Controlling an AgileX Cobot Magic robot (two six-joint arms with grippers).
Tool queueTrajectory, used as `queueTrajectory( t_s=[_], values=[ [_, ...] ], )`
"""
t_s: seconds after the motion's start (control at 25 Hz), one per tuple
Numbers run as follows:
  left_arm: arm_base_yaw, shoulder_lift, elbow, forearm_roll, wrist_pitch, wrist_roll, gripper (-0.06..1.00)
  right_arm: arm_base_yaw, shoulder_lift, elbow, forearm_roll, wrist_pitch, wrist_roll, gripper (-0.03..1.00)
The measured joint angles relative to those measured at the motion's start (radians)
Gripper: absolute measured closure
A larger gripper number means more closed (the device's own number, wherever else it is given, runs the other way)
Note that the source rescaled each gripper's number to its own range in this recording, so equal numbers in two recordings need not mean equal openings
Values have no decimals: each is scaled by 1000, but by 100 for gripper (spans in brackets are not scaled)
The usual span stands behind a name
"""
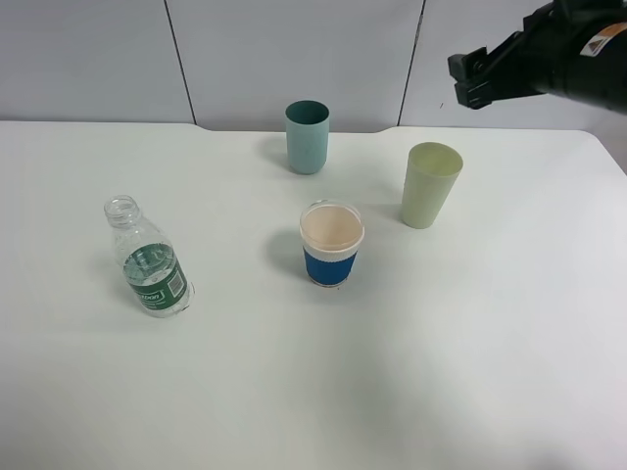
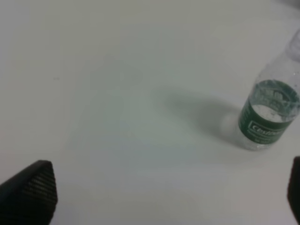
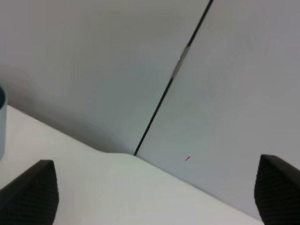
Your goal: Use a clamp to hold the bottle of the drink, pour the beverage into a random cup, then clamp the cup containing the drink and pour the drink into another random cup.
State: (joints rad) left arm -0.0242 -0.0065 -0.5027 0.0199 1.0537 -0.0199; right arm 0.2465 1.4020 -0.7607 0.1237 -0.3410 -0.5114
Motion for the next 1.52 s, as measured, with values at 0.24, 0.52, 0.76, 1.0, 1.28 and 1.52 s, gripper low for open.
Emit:
queueTrajectory(
  t_s=[0.24,0.52,0.76,1.0,1.28,1.52],
  values=[
    [0,0,0,0,0,0,-6,-112,-147,-5,-113,100,154,48],
    [0,0,0,0,0,0,-6,-260,-367,-5,-253,335,326,48],
    [0,0,0,0,0,0,-6,-318,-615,-5,-272,589,367,48],
    [0,0,0,0,0,0,-6,-322,-881,-5,-251,792,368,48],
    [0,0,0,0,0,0,-6,-322,-1165,-5,-199,1108,388,48],
    [0,0,0,0,0,0,-6,-322,-1324,-4,-208,1269,422,48]
  ],
)
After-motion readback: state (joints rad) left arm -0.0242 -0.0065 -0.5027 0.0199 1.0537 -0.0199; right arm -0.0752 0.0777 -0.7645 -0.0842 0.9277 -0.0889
